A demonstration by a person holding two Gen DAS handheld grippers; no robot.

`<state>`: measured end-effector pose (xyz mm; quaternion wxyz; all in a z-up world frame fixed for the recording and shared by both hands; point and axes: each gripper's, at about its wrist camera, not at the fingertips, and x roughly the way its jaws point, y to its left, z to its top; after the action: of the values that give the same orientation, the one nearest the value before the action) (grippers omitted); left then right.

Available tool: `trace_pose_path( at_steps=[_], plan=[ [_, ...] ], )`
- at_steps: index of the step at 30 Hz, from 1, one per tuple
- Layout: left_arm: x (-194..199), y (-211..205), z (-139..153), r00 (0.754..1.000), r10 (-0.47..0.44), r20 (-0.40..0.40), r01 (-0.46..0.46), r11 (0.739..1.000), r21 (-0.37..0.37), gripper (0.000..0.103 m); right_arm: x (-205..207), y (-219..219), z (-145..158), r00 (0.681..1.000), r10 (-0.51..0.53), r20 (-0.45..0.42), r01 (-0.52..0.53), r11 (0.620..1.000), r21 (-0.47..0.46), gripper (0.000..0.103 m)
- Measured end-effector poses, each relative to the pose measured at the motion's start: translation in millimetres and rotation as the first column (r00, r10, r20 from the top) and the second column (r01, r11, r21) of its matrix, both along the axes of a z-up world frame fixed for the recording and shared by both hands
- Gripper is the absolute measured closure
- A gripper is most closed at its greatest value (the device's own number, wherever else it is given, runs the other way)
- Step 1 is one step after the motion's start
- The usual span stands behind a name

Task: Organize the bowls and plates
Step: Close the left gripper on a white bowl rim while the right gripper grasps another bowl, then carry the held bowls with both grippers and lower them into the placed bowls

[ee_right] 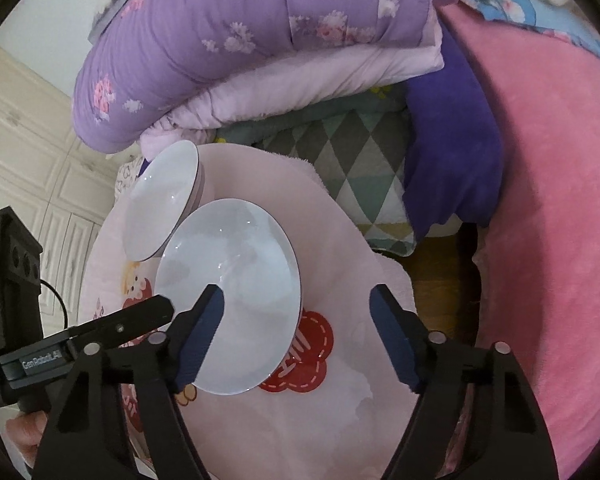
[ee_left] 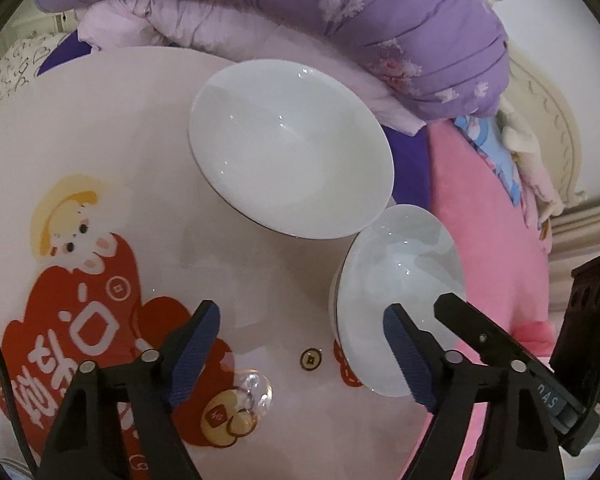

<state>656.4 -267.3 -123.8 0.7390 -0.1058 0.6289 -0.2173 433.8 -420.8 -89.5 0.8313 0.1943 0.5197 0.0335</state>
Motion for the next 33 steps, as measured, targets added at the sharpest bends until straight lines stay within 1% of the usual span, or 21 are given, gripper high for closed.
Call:
trace_pose_path(
  at_steps=[1, 3, 4, 5, 6, 8, 10, 11, 13, 14, 15, 17, 19, 21, 26, 33],
  plan=[
    [1.6, -1.7, -2.8, 1.0, 0.0, -0.008, 0.0, 1.0, -0.004, 0.034, 0.8, 0.1, -1.1, 1.0, 0.0, -0.003, 0.0, 1.0, 0.003, 0.034],
    [5.8, -6.2, -7.2, 1.0, -0.002, -0.019, 0.002, 1.0, -0.011, 0.04, 3.0, 0.3, -3.1, 1.0, 0.003, -0.006, -0.003, 1.0, 0.011, 0.043],
    [7.9, -9.3, -9.7, 1.0, -0.005, -0.023, 0.004, 1.0, -0.016, 0.044, 3.6, 0.8, -3.9, 1.0, 0.003, -0.008, -0.003, 1.0, 0.011, 0.045],
    [9.6, -12.1, -11.3, 1.0, -0.006, -0.023, 0.006, 1.0, -0.019, 0.046, 4.5, 1.0, -4.6, 1.0, 0.005, -0.01, -0.005, 1.0, 0.013, 0.049],
    [11.1, -14.5, -12.7, 1.0, -0.008, -0.023, 0.008, 1.0, -0.023, 0.05, 5.3, 1.2, -5.3, 1.0, 0.007, -0.012, -0.007, 1.0, 0.017, 0.052],
    [13.1, -20.0, -14.8, 1.0, -0.007, -0.02, 0.006, 1.0, -0.028, 0.055, 6.3, 1.9, -6.3, 1.0, 0.012, -0.012, -0.012, 1.0, 0.017, 0.057],
    [15.1, -25.8, -17.3, 1.0, -0.008, -0.018, 0.008, 0.999, -0.033, 0.068, 7.0, 2.1, -7.6, 1.0, 0.014, -0.011, -0.014, 1.0, 0.019, 0.064],
    [16.2, -27.9, -18.5, 1.0, -0.01, -0.018, 0.009, 0.999, -0.036, 0.073, 7.4, 1.6, -8.3, 1.0, 0.013, -0.011, -0.013, 1.0, 0.02, 0.07],
    [16.6, -33.3, -21.1, 1.0, -0.024, -0.014, 0.023, 0.999, -0.039, 0.1, 7.5, 1.6, -9.9, 1.0, 0.014, -0.011, -0.014, 1.0, 0.022, 0.08],
    [16.5, -34.8, -22.1, 1.0, -0.025, -0.009, 0.025, 0.999, -0.033, 0.1, 7.1, 2.0, -10.6, 1.0, 0.016, -0.011, -0.016, 1.0, 0.025, 0.087],
    [15.3, -34.9, -22.1, 1.0, -0.019, -0.002, 0.019, 0.999, -0.033, 0.1, 6.2, 2.7, -11.1, 1.0, 0.017, -0.01, -0.017, 1.0, 0.023, 0.091],
    [13.9, -33.7, -23.4, 1.0, -0.007, -0.002, 0.006, 0.999, -0.04, 0.1, 3.3, 3.7, -10.6, 1.0, 0.015, 0.0, -0.015, 1.0, 0.007, 0.093],
    [12.7, -32.0, -25.0, 1.0, 0.006, -0.007, -0.006, 0.999, -0.051, 0.1, 1.1, 4.9, -10.3, 1.0, 0.013, 0.006, -0.013, 1.0, 0.005, 0.094],
    [8.9, -33.2, -24.2, 1.0, -0.002, 0.0, 0.002, 0.999, -0.044, 0.1, -2.3, 5.7, -10.4, 1.0, 0.009, 0.008, -0.009, 1.0, 0.001, 0.094],
    [-4.4, -29.5, -15.3, 1.0, -0.013, 0.012, 0.014, 0.999, -0.031, 0.1, -12.9, 8.3, -7.2, 1.0, 0.006, 0.014, -0.006, 1.0, -0.002, 0.094],
    [-28.4, -18.2, 2.4, 0.999, -0.029, 0.032, 0.03, 0.999, -0.029, 0.1, -33.8, 16.8, 4.9, 0.999, 0.014, 0.03, -0.014, 1.0, -0.006, 0.093]
  ],
)
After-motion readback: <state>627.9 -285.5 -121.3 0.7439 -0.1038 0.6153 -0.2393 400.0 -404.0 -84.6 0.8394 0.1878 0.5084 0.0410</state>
